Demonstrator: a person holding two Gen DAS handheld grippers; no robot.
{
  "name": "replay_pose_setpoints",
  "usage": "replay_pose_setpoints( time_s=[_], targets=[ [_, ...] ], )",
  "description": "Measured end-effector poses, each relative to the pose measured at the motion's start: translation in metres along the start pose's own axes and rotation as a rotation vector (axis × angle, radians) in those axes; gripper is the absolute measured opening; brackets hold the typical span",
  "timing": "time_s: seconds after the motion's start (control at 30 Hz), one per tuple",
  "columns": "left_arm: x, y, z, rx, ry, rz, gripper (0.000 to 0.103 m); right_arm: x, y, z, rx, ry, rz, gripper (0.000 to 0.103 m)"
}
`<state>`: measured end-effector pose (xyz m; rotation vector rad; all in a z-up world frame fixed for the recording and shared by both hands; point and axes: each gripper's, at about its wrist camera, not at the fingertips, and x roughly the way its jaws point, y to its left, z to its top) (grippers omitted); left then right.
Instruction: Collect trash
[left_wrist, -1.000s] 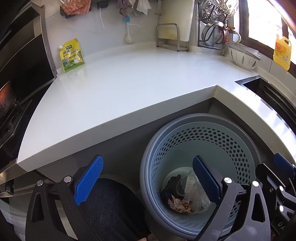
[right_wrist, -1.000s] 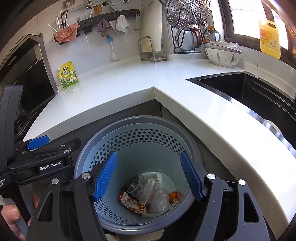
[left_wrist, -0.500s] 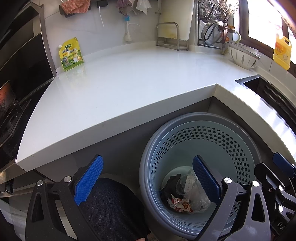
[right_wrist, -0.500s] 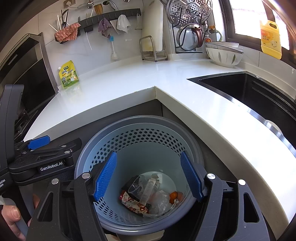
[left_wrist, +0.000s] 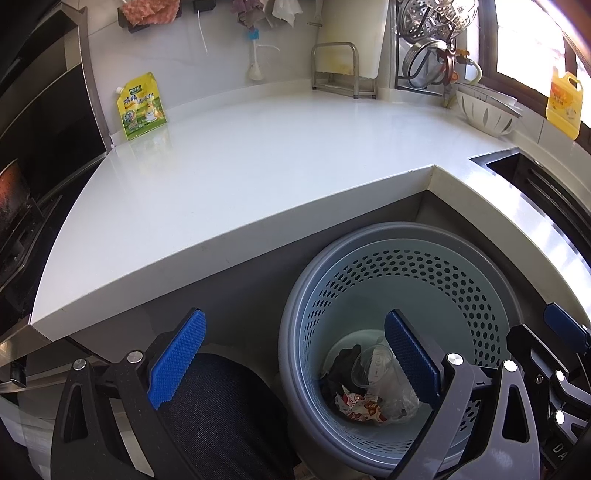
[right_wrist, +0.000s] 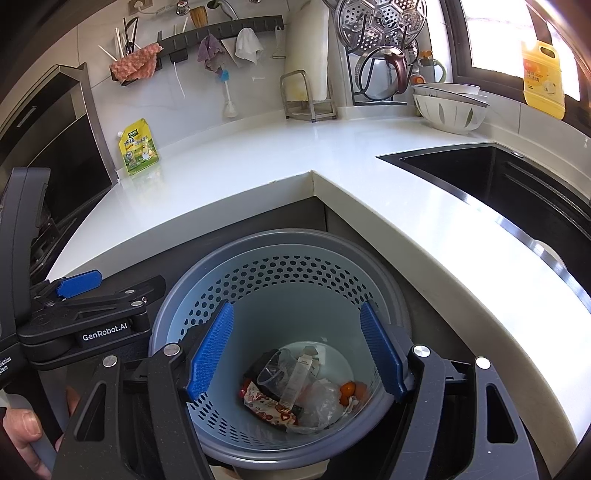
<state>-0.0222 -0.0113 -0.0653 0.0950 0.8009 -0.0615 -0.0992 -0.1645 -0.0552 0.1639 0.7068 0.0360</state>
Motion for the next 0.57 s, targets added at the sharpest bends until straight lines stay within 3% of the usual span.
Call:
replay_pose_setpoints(
  time_s=[0.57],
  targets=[
    [-0.0020,-0.0014,-0.0021,0.007,-0.002,-0.006,0.096,0.0023,0.0005,0.0002,0.000,0.002,0.004,0.068]
  ],
)
